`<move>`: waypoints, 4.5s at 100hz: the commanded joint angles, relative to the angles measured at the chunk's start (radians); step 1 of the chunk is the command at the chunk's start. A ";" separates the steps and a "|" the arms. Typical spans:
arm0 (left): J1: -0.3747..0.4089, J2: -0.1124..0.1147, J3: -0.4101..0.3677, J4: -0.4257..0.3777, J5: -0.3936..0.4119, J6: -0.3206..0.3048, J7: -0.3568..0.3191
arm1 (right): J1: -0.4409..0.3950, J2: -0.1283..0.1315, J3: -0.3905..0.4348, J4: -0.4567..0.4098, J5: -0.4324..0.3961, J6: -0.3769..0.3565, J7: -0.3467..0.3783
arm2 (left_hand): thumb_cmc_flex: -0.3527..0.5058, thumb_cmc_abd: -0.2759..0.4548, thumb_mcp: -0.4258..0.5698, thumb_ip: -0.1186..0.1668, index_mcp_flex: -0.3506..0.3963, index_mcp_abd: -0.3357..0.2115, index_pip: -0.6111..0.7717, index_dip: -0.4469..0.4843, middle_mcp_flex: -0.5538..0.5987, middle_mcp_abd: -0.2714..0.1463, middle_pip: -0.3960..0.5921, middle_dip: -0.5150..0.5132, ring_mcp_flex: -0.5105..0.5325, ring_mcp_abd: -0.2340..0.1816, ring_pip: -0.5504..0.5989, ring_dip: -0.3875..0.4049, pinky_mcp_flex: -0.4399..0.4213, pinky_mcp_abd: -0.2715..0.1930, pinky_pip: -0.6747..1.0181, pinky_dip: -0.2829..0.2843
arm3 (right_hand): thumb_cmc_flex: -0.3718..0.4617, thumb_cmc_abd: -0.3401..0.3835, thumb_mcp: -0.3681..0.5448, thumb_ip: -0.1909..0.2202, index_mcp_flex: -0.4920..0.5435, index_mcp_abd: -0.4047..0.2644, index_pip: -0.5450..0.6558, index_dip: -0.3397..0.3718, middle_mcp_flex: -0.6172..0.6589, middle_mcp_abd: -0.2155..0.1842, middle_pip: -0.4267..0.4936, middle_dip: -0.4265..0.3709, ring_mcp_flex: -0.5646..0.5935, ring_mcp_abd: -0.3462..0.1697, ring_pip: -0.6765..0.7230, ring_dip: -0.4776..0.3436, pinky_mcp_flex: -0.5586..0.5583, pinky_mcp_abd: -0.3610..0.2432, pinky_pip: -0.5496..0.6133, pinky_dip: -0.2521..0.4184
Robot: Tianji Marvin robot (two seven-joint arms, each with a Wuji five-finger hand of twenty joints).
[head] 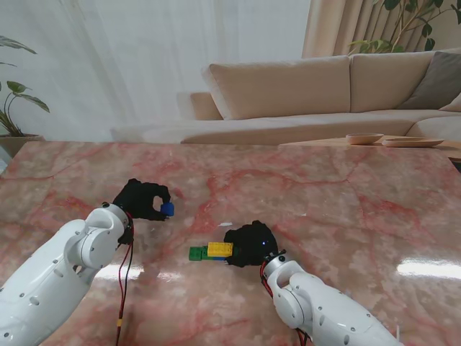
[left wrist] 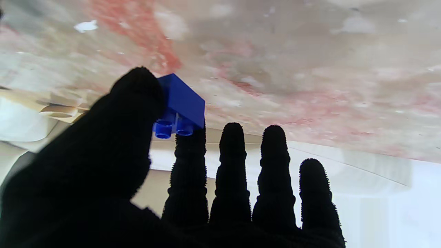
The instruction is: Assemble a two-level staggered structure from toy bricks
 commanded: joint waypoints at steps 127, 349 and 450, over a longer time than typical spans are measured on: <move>0.114 -0.003 0.072 -0.144 -0.015 -0.102 -0.033 | -0.003 -0.002 -0.014 0.009 -0.007 -0.007 0.001 | -0.010 0.062 -0.002 0.001 0.209 -0.057 0.042 0.025 0.085 -0.002 -0.027 0.033 0.060 0.029 -0.035 0.005 -0.020 0.032 -0.003 0.006 | 0.069 0.044 0.051 -0.011 0.038 -0.146 0.065 0.008 -0.011 -0.035 0.009 0.007 -0.017 -0.032 0.003 0.014 -0.023 -0.002 -0.011 0.033; 0.018 0.018 0.223 -0.030 0.176 -0.141 0.022 | -0.002 -0.003 -0.012 0.001 0.003 -0.016 0.016 | -0.036 0.059 -0.015 0.008 0.158 -0.098 0.093 0.081 0.097 -0.016 -0.011 0.063 0.076 0.019 -0.027 0.021 -0.019 0.027 -0.020 0.016 | 0.065 0.045 0.054 -0.009 0.042 -0.146 0.066 0.009 -0.009 -0.035 0.013 0.003 -0.014 -0.030 0.004 0.015 -0.024 -0.001 -0.014 0.039; 0.041 0.016 0.198 -0.036 0.183 -0.179 0.057 | 0.000 -0.004 -0.015 0.003 0.006 -0.019 0.017 | -0.229 0.000 0.057 0.052 -0.079 0.047 -0.150 0.155 -0.001 -0.013 -0.037 0.047 0.005 0.020 -0.066 0.004 -0.020 0.019 -0.116 -0.011 | 0.063 0.048 0.057 -0.009 0.048 -0.148 0.067 0.009 -0.004 -0.034 0.014 0.004 -0.010 -0.029 0.006 0.016 -0.024 0.000 -0.014 0.041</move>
